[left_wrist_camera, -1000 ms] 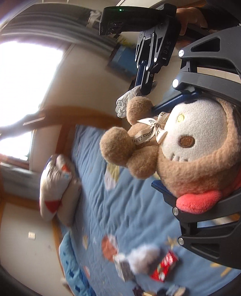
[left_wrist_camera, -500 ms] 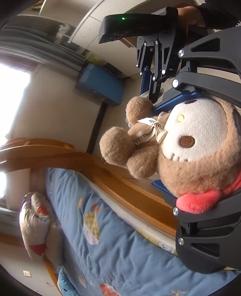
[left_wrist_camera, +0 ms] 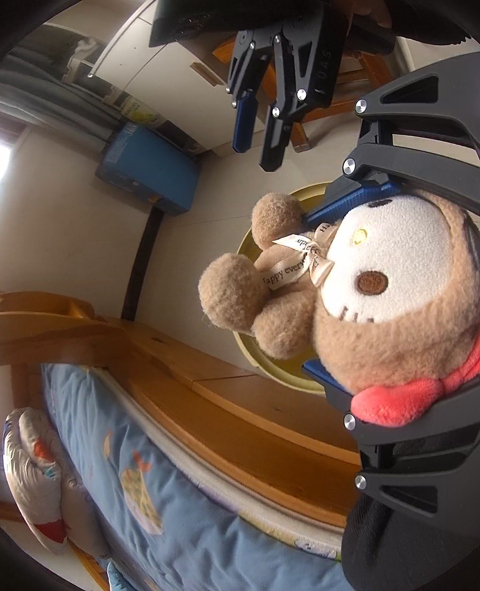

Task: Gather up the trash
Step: 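Carry both items over the yellow bucket and open both grippers to drop them, then return both tools to the bed toward the candy wrapper and scrunchie, then grasp the red candy wrapper with the right gripper while the left grasps the black scrunchie, then carry both items to the yellow bucket and open both grippers over it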

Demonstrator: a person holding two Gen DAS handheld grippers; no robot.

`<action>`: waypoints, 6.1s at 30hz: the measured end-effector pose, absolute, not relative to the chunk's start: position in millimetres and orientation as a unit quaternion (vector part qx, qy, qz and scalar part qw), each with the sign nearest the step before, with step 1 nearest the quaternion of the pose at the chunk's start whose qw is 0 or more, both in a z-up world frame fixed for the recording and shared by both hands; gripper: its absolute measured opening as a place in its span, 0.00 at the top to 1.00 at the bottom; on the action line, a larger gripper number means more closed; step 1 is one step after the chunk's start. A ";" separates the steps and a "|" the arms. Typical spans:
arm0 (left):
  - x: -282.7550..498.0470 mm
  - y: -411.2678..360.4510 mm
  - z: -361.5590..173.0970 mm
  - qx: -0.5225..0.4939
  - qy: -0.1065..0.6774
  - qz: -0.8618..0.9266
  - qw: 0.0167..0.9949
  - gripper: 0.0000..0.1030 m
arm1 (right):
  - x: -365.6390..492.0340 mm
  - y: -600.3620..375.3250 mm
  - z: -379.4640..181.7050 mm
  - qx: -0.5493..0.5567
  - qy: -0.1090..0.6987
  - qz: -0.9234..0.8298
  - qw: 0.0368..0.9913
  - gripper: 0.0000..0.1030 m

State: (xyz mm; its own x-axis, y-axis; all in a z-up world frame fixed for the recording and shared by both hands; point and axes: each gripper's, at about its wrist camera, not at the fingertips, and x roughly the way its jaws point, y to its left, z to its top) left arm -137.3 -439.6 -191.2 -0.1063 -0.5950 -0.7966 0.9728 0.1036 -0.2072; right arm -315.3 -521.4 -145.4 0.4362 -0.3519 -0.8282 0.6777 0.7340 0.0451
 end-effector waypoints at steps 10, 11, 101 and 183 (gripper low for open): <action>-152.9 -463.7 -211.8 0.268 0.416 -0.629 0.600 0.29 | -331.6 -532.0 -147.7 0.195 0.432 -0.323 0.819 0.55; -153.6 -464.7 -213.7 0.271 0.418 -0.628 0.598 0.29 | -332.5 -532.5 -148.1 0.195 0.433 -0.323 0.819 0.55; 187.5 -75.7 -111.3 -0.007 0.349 -0.217 0.912 0.04 | 111.5 -277.5 -102.3 0.003 0.347 0.139 0.928 0.25; 72.3 -230.1 -71.5 0.068 0.326 -0.469 0.818 0.82 | -36.3 -375.4 -53.5 0.059 0.309 0.032 0.949 0.70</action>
State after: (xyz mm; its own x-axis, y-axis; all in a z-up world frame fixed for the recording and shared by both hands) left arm 72.3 -230.1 -71.5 0.3473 -0.7237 -0.5964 0.8119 0.5503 -0.1950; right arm -36.3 -375.4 -53.5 0.8073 0.0976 -0.5820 -0.0243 0.9909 0.1325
